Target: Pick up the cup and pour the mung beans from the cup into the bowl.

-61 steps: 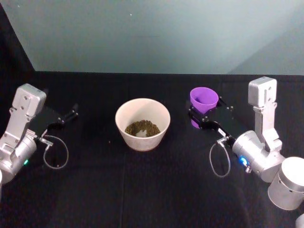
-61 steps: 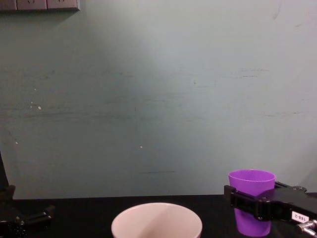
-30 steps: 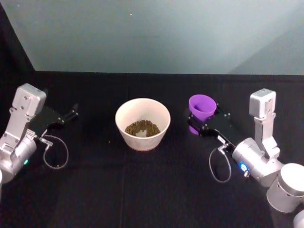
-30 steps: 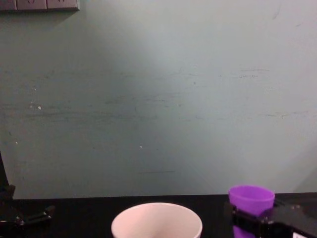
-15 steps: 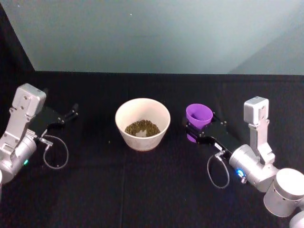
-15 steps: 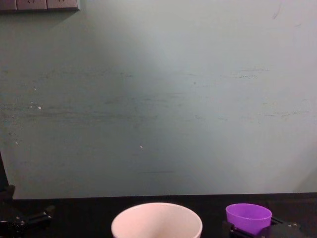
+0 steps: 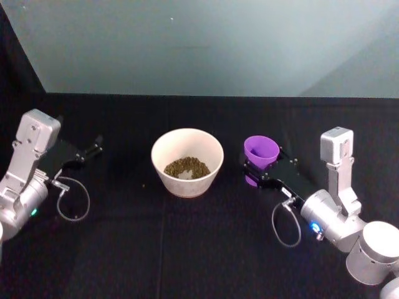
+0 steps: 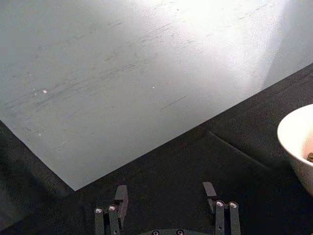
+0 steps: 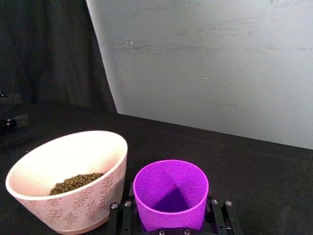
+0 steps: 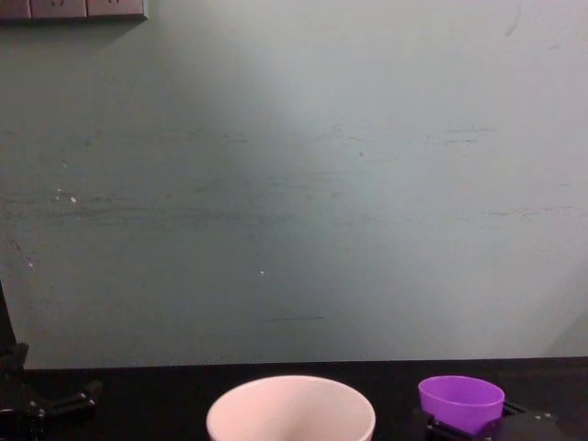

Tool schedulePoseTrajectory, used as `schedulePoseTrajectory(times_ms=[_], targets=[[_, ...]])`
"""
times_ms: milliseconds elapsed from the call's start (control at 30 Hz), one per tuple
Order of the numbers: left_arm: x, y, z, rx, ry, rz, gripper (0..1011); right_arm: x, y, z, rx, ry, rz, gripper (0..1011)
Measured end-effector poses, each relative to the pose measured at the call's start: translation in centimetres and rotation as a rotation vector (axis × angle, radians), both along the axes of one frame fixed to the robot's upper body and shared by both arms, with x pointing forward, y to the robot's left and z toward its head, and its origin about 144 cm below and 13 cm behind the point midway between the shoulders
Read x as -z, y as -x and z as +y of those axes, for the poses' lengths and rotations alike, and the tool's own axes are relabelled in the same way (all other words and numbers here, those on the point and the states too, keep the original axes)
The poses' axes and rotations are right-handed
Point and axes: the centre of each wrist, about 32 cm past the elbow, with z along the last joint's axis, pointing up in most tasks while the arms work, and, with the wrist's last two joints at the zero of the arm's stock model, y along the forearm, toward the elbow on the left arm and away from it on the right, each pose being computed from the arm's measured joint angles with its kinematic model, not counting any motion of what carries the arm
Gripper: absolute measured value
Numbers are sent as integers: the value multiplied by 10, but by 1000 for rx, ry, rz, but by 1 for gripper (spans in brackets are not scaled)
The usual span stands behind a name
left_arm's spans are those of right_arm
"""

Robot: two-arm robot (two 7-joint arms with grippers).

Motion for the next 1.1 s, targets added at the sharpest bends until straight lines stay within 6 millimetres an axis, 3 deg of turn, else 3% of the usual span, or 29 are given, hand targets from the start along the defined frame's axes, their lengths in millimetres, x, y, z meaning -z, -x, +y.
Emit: schedulePoseTrajectory(times_ms=[133,467,833,1100], targets=[[0,0,0,0,0,0,1000,0,1,0,-1,-3,-4,736],[0,0,0,0,0,0,1000,0,2,2,6,-9,-7,997],[0,0,0,0,0,0,1000,-3,3,3,11,-16,-15,1003],[0,0,0,0,0,0,1000,-21,7,5,13,-21,-64,1003]])
